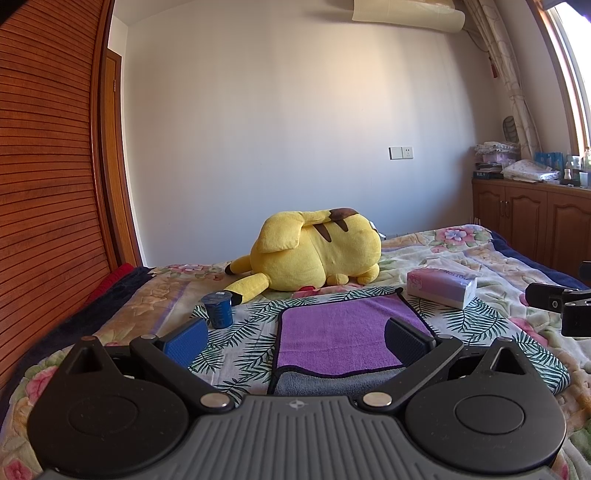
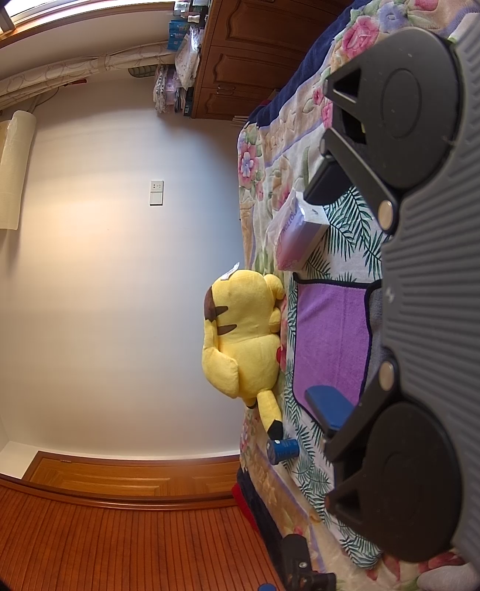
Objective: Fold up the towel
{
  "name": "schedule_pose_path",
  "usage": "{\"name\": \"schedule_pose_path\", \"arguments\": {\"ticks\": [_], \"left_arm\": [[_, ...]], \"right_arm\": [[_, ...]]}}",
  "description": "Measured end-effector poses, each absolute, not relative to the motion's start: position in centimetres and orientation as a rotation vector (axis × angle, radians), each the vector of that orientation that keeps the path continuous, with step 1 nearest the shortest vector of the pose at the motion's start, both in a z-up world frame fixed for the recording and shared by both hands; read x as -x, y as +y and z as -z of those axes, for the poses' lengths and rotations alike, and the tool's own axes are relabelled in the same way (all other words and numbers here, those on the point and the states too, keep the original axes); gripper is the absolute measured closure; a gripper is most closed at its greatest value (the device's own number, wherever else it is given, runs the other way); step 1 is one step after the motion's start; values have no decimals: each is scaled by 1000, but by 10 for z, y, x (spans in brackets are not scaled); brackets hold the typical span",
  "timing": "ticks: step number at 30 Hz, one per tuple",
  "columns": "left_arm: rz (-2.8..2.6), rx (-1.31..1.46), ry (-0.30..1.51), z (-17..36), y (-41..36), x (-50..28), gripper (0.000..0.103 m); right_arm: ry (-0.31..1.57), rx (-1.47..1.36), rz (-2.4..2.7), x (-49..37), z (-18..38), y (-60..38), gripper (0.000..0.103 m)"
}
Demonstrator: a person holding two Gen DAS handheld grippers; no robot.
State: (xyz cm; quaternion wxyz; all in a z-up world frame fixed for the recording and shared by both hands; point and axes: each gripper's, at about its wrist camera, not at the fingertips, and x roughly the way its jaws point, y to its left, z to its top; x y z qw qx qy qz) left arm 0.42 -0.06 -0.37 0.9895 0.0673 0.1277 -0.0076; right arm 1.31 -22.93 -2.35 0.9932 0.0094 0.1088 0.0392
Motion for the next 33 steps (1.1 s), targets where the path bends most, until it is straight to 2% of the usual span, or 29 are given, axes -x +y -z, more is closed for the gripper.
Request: {"name": "schedule_pose_path", "arguments": {"ticks": [26, 33], "left_arm": [[15, -138, 259, 4, -1, -5, 16], [16, -151, 315, 6, 12, -6, 16]], "right_arm": [[216, -18, -80, -12, 24, -228, 0], [253, 2, -87, -19, 25, -222, 0]]}}
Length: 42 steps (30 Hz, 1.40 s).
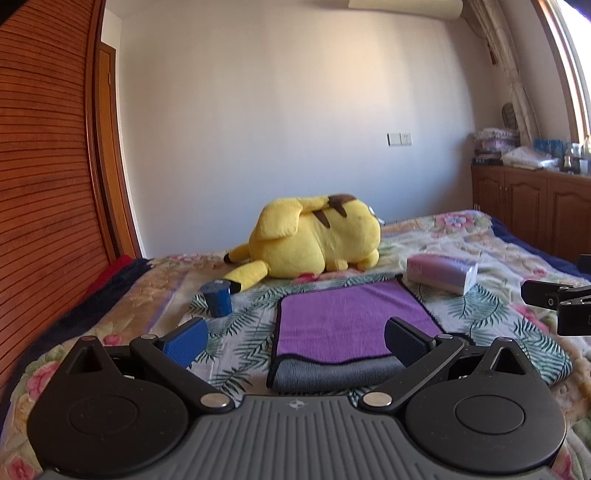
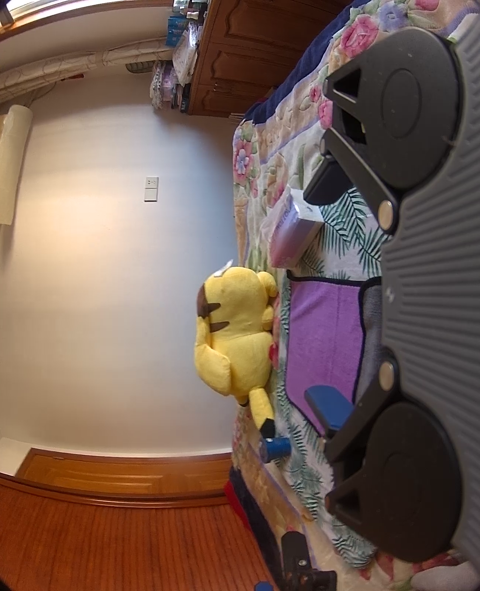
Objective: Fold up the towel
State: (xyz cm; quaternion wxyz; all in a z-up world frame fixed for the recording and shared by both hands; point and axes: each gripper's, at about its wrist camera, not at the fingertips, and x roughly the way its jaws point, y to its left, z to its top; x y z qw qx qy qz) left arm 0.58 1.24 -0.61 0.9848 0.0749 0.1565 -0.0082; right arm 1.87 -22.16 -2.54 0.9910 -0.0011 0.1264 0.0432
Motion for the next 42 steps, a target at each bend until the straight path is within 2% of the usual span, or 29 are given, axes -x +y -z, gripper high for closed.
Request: {"name": "schedule_pose_path", "arguments": {"ticks": [19, 42], "left_arm": [[41, -168, 456, 21, 3, -31, 16], [43, -190, 567, 43, 12, -101, 16]], "right_arm": [[377, 50, -124, -43, 40, -212, 0], [483, 46, -156, -98, 59, -216, 2]]}}
